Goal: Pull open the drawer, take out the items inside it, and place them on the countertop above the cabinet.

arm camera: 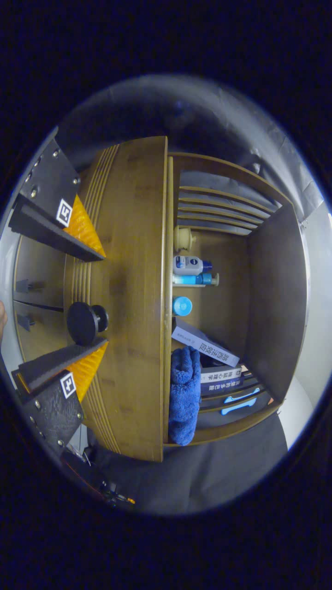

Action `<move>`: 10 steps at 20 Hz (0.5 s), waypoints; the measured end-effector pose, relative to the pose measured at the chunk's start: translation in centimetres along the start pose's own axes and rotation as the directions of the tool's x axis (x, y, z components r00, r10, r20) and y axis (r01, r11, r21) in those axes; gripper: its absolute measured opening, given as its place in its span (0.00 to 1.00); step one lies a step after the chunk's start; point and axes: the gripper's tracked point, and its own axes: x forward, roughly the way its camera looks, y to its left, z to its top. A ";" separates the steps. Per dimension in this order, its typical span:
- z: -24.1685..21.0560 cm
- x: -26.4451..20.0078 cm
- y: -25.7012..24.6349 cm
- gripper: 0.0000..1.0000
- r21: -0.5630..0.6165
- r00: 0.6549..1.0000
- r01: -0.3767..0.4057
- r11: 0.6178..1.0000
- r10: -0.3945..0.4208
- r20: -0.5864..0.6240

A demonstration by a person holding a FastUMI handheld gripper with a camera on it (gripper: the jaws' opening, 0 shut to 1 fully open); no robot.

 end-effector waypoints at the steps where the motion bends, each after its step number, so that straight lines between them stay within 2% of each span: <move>1: 0.0 0.3 0.0 0.99 0.001 1.000 0.000 1.000 0.000 -0.001; 4: 0.0 2.5 0.2 0.99 -0.001 1.000 -0.005 1.000 0.005 -0.021; 10: 0.8 1.9 0.2 0.99 -0.035 0.999 -0.044 0.998 0.044 -0.013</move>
